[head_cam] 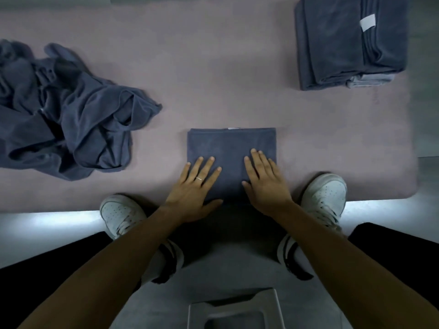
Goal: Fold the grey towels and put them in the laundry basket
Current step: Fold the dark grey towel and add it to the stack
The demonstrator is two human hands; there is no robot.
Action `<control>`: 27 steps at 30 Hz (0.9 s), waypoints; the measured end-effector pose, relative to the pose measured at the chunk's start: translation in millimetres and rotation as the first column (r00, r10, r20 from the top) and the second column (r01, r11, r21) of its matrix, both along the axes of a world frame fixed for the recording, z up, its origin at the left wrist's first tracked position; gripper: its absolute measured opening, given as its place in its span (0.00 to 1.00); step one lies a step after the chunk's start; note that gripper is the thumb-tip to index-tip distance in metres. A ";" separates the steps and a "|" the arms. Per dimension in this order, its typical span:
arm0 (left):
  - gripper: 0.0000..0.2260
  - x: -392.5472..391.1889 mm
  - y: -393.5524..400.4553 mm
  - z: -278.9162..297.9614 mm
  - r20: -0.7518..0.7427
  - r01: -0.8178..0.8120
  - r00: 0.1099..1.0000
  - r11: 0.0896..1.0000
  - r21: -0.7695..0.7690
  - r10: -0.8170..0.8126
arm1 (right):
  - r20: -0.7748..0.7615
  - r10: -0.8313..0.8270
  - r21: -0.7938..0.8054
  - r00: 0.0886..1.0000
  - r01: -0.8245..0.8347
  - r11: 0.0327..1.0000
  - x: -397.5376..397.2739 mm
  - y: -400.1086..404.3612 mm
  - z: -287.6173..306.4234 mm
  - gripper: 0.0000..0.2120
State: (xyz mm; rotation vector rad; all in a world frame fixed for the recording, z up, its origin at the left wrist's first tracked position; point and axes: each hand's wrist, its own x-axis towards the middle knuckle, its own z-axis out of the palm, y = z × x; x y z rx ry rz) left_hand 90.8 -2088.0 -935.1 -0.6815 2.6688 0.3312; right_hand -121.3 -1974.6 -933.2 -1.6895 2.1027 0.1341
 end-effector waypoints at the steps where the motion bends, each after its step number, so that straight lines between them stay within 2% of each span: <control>1: 0.39 1.3 3.7 -0.2 0.004 -0.011 1.000 1.000 -0.015 0.011 | 0.008 0.024 0.003 1.000 -0.024 1.000 0.5 9.4 1.1 0.31; 3: 0.40 2.2 4.9 1.7 0.035 -0.001 0.999 0.999 -0.037 0.002 | 0.000 0.091 0.006 0.996 -0.091 0.996 0.5 27.4 3.5 0.31; 5: 0.37 7.6 2.5 3.9 0.087 0.095 0.992 0.994 -0.047 -0.091 | -0.003 0.145 0.013 0.989 -0.145 0.989 1.7 38.3 6.6 0.33; 8: 0.32 15.5 3.1 6.4 0.123 0.198 0.974 0.979 -0.047 -0.191 | -0.002 0.166 0.037 0.986 -0.166 0.985 3.5 38.1 7.8 0.40; 10: 0.33 11.2 5.9 10.8 0.144 0.184 0.974 0.982 -0.043 -0.176 | -0.021 0.179 0.065 0.984 -0.177 0.982 2.5 36.1 8.7 0.44; 13: 0.36 1.5 8.4 20.5 0.105 0.166 0.981 0.986 -0.023 -0.162 | -0.042 0.192 0.095 0.980 -0.187 0.978 2.6 37.4 11.4 0.46; 15: 0.33 -4.6 10.1 27.8 0.210 0.185 0.963 0.982 -0.048 -0.171 | -0.060 0.190 0.091 0.980 -0.184 0.979 5.5 36.0 13.3 0.46; 17: 0.33 -10.7 13.5 36.4 0.315 0.138 0.942 0.989 -0.053 -0.115 | -0.070 0.185 0.092 0.980 -0.178 0.980 8.5 33.5 17.0 0.45; 19: 0.33 -16.1 20.1 43.8 0.331 0.099 0.941 0.993 -0.063 -0.073 | -0.070 0.180 0.084 0.981 -0.174 0.981 8.6 32.9 20.9 0.44; 24: 0.31 -11.1 16.7 66.4 0.236 0.099 0.968 0.993 -0.066 -0.081 | -0.104 0.232 0.175 0.967 -0.211 0.962 -3.6 32.6 35.6 0.37; 27: 0.30 -5.4 15.9 75.3 0.133 0.017 0.991 1.000 0.009 -0.019 | -0.076 0.213 0.136 0.974 -0.202 0.970 -10.5 29.8 47.1 0.28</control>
